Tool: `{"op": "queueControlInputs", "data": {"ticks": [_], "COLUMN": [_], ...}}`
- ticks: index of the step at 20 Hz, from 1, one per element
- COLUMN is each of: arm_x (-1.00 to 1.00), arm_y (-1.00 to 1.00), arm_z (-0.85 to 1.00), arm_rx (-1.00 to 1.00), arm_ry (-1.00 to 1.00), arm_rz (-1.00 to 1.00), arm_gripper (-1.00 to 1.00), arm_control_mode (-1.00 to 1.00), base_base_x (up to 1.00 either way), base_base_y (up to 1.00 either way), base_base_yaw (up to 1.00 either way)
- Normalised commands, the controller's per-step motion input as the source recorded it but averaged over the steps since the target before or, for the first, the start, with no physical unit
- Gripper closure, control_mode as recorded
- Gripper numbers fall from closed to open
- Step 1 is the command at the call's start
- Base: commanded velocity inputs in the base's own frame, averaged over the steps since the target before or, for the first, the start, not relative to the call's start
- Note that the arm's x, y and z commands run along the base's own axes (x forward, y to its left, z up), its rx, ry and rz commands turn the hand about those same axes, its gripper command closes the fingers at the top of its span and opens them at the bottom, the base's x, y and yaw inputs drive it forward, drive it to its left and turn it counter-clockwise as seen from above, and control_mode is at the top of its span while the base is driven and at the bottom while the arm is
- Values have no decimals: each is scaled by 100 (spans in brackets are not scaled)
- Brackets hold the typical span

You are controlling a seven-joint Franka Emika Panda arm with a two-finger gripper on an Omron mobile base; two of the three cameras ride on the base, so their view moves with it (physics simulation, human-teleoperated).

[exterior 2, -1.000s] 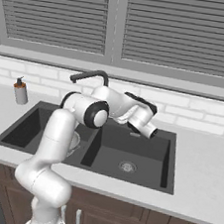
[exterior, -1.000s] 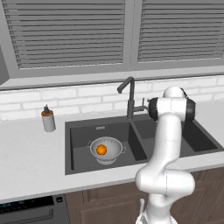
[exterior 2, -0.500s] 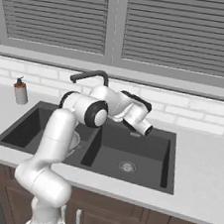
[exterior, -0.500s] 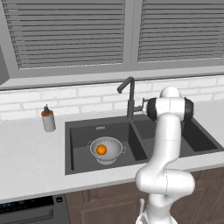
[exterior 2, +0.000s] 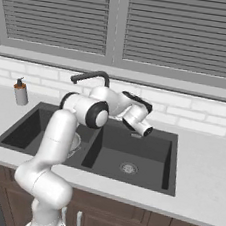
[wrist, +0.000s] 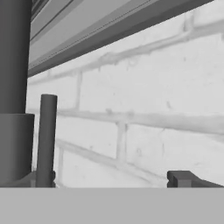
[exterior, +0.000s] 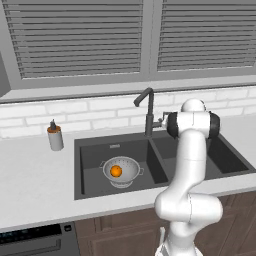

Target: Put the colander in the sink, put the orange in the colander, and turn on the sink faucet and pour water over the colander.

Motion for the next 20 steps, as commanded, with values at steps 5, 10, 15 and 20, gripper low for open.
{"op": "queueControlInputs", "data": {"ticks": [5, 10, 15, 20], "arm_x": [3, 0, 0, 0], "arm_y": [-31, -63, -92, -100], "arm_z": [0, 0, 0, 0], "arm_rx": [1, 7, 13, 17], "arm_ry": [0, 0, 0, 0], "arm_rz": [-11, -10, -9, -9], "arm_gripper": [-100, -100, -100, -100], "arm_control_mode": [-100, -100, -100, -100], "base_base_x": [0, 0, 0, 0], "base_base_y": [0, 0, 0, 0], "base_base_yaw": [0, 0, 0, 0]}}
